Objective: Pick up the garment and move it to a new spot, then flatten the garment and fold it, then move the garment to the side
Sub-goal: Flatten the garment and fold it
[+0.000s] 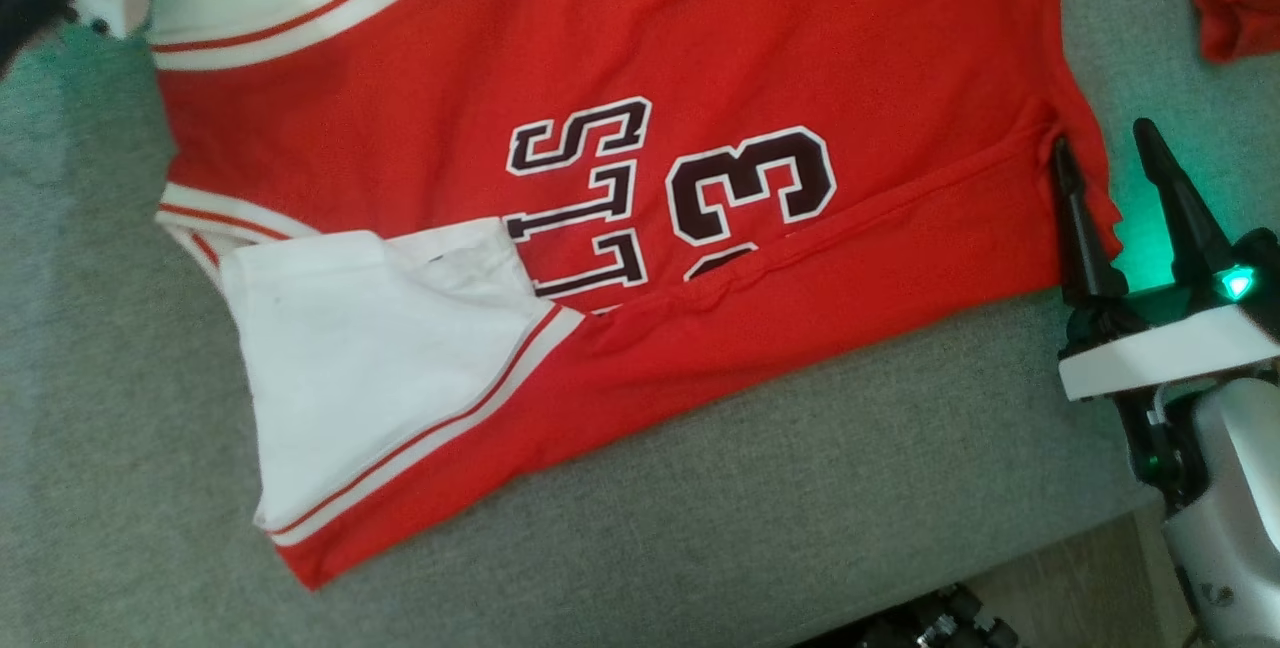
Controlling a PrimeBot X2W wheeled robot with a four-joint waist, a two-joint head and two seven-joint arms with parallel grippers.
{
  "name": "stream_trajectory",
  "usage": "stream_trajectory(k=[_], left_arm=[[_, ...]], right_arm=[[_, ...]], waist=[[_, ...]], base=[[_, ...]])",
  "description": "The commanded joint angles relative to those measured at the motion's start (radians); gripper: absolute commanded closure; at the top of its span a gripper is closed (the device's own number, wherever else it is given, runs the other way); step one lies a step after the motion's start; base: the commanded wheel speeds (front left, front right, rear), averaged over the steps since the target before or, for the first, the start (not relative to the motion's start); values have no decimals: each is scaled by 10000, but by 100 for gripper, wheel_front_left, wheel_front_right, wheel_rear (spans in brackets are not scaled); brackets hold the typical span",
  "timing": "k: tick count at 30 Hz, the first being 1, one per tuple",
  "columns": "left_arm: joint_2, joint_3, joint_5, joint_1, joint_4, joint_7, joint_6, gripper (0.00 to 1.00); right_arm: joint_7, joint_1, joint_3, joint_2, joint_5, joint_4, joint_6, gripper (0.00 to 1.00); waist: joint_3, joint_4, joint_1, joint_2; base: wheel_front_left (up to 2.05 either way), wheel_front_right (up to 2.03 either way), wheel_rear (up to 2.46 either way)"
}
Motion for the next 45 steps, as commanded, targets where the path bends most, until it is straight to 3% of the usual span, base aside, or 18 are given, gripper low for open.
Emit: stream_trajectory(k=[1, 7, 8, 10, 11, 17, 21, 26, 31, 36, 45], left_arm=[[401, 223, -134, -479, -199, 101, 16, 0], [623, -521, -567, -450, -338, 281, 16, 2], [690, -611, -566, -486, -420, 110, 16, 42], [794, -802, -559, -568, -548, -276, 16, 88], [818, -886, -575, -623, -600, -491, 16, 100], [876, -1623, -657, -1048, -745, -1641, 16, 100], [842, -2098, -794, -1349, -681, -2218, 16, 100], [765, -2696, -981, -1756, -588, -2780, 16, 100], [639, -3144, -1185, -2092, -540, -3017, 16, 100], [631, -3706, -1388, -2525, -581, -3231, 16, 100], [739, -4497, -1798, -3129, -576, -3457, 16, 100]], right_arm=[[-108, 122, 83, -126, -63, -153, -7, 0], [-108, 34, 3, 3, -117, -143, -7, 0], [-108, 21, -23, 21, -129, -158, -7, 0], [-108, -3, -52, 35, -148, -185, -7, 0], [-108, -30, -57, 21, -155, -205, -7, 0], [-108, -370, 40, -362, -107, -286, -7, 0], [123, -1119, 374, -746, 567, -208, -7, 0], [2170, -2849, 1071, -1318, 1736, 419, -7, 0], [3795, -4291, 1591, -1725, 2175, 1333, -7, 0], [4806, -5777, 2073, -1792, 2196, 2517, -7, 0], [5062, -7350, 3214, -1545, 1936, 4313, -7, 0]], waist=[[120, -83, -2, 0], [199, -124, -2, 0], [204, -120, -2, 0], [199, -94, -2, 0], [183, -66, -2, 0], [2, 172, -2, 0], [-151, 319, -2, 0], [-283, 492, -2, 0], [-256, 687, -2, 0], [-125, 873, -2, 0], [107, 1104, -2, 0]], base=[[0, 0, 0], [0, 0, 0], [0, 0, 0], [0, 0, 0], [0, 0, 0], [0, 0, 0], [0, 0, 0], [0, 0, 0], [0, 0, 0], [0, 0, 0], [0, 0, 0]])
